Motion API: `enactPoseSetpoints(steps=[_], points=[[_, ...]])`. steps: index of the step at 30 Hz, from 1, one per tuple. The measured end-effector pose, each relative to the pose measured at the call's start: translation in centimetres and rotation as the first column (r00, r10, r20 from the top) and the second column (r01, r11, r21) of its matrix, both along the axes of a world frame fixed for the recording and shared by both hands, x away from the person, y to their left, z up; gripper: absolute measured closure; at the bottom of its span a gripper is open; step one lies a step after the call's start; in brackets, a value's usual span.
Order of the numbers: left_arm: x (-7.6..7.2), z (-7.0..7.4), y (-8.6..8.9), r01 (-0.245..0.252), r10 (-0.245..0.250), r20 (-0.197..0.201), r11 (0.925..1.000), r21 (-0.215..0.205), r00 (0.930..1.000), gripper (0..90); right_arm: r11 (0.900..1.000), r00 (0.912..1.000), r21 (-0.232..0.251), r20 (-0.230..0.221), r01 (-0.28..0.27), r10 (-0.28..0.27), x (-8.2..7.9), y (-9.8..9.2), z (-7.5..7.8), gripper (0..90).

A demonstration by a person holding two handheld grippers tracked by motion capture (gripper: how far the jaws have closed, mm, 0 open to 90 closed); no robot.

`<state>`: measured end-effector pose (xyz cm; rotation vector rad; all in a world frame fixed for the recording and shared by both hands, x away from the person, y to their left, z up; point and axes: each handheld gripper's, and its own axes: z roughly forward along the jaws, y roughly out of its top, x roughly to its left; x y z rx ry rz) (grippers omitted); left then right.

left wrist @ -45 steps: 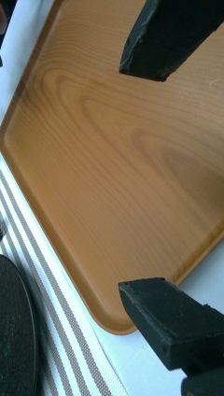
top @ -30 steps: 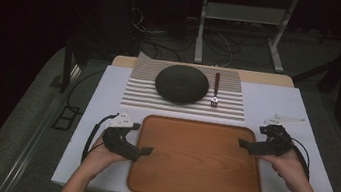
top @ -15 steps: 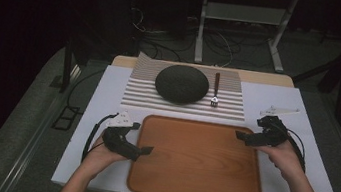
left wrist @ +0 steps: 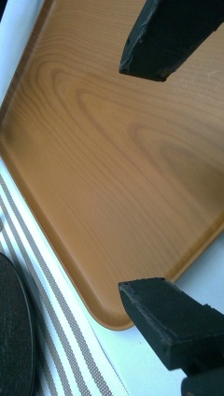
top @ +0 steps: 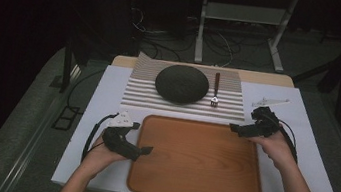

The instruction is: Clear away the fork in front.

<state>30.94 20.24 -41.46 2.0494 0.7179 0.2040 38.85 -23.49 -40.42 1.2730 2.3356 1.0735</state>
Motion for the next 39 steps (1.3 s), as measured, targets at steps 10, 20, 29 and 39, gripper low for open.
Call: enactPoseSetpoints(steps=[10,20,29,39], points=[[0.0,-0.1,-0.1,0.003,-0.003,-0.001,1.0,0.006,1.0,0.0,1.0,0.9999,0.004,-0.015,0.002,-0.002,2.4,1.0,0.2,0.0],[0.1,-0.1,0.0,-0.003,0.003,-0.003,1.0,0.0,1.0,0.0,1.0,0.9992,-0.025,-0.038,0.011,-0.012,5.0,1.9,0.6,0.1],[0.0,-0.1,0.0,-0.004,0.004,0.003,1.0,0.004,1.0,0.0,0.999,0.9984,-0.04,-0.05,0.026,-0.028,7.0,2.6,0.9,1.3],[0.1,0.0,0.1,-0.011,0.011,0.005,0.9999,0.0,0.9999,0.0,0.997,0.9946,-0.057,-0.087,0.051,-0.056,9.3,3.4,0.8,10.8]])
